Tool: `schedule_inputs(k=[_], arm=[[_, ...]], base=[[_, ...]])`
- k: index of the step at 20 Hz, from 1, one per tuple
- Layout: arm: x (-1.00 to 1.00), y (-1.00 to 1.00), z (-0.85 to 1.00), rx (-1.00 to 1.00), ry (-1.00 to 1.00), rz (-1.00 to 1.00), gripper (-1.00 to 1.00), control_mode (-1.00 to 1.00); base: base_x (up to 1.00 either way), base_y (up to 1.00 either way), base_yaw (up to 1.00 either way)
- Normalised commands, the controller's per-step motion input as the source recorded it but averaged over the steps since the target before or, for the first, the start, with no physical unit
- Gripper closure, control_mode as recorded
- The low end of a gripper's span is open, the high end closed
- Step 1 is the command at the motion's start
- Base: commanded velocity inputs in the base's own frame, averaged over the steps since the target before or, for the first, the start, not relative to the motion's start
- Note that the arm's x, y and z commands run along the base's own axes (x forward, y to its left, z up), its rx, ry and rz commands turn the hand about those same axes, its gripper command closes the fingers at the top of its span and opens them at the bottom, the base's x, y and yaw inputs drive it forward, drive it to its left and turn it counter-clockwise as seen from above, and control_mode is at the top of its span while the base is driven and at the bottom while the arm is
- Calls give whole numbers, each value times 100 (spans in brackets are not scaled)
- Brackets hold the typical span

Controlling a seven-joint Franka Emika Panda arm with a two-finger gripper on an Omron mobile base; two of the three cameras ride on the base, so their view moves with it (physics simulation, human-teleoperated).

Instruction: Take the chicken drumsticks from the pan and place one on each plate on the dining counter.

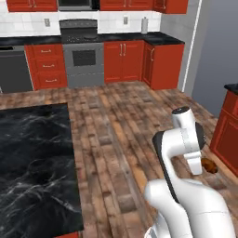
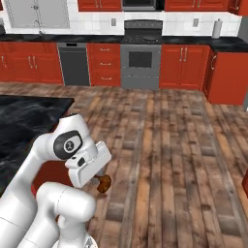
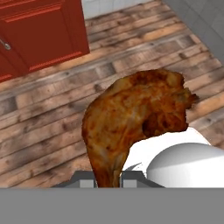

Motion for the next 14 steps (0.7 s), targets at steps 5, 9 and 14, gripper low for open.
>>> schedule_inputs(k=[5, 9, 14], arm=[[0, 0, 0, 0, 0, 0, 100, 100], [0, 0, 0, 0, 0, 0, 100, 100], [0, 0, 0, 0, 0, 0, 100, 100]], base=[[-100, 75, 8], [-100, 75, 15], [-26, 82, 17]])
